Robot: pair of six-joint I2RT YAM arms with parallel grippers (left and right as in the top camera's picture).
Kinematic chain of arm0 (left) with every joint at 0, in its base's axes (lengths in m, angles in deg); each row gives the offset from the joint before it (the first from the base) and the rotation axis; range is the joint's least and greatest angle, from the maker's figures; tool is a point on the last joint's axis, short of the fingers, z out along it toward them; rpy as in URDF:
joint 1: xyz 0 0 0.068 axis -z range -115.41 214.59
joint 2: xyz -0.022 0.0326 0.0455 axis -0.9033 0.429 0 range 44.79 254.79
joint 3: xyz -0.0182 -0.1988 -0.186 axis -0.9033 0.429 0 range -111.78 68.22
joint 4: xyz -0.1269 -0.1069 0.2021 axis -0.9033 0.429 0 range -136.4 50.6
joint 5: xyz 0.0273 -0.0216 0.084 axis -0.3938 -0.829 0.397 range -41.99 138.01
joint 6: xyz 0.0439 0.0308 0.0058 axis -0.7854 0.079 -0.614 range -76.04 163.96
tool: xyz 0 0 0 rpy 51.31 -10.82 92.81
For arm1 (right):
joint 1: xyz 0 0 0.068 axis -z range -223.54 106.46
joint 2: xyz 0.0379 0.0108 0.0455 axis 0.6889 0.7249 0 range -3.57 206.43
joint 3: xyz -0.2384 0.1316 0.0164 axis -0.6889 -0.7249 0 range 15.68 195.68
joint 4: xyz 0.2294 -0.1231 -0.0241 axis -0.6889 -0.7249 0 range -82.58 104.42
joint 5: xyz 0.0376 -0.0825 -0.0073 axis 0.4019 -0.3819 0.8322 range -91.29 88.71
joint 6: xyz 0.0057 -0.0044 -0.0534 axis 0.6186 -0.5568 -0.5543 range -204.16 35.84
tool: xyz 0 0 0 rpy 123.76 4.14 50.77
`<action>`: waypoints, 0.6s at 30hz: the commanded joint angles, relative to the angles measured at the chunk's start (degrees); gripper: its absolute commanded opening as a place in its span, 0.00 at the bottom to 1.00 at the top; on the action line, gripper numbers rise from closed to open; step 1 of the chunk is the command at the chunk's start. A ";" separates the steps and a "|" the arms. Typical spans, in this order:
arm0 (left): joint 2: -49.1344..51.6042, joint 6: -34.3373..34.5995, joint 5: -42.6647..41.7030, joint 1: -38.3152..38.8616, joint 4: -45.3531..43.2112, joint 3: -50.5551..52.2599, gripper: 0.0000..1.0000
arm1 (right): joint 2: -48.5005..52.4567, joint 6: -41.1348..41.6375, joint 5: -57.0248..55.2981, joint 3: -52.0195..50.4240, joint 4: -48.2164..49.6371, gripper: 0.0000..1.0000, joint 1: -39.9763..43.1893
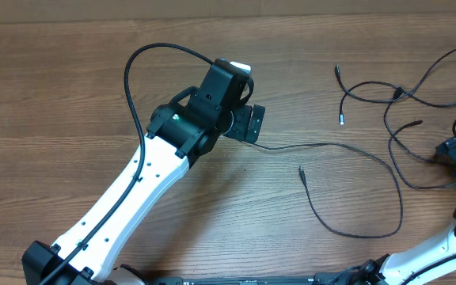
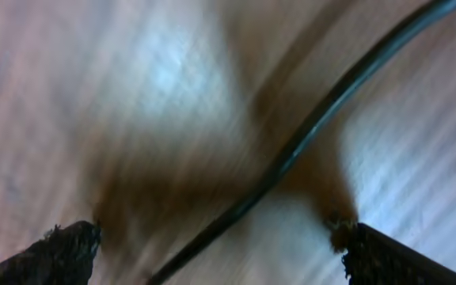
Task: Untangle cables
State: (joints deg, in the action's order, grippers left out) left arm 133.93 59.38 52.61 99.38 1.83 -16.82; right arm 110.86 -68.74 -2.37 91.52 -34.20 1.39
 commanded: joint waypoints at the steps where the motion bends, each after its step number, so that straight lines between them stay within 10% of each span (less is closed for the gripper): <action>1: -0.33 -0.42 0.72 -0.26 -0.04 -0.52 1.00 | 0.57 8.15 -1.01 -0.02 -1.46 1.00 0.22; 14: -0.33 -0.42 0.72 -0.26 -0.07 -0.52 1.00 | 0.57 10.14 26.21 -0.02 -5.53 1.00 0.20; 18: -0.33 -0.42 0.70 -0.26 -0.07 -0.52 1.00 | 0.57 22.99 27.32 -0.02 -10.80 0.82 0.59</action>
State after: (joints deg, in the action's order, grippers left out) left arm 133.93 59.38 52.61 99.38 1.83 -16.82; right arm 110.82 -56.13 19.31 91.82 -42.00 1.85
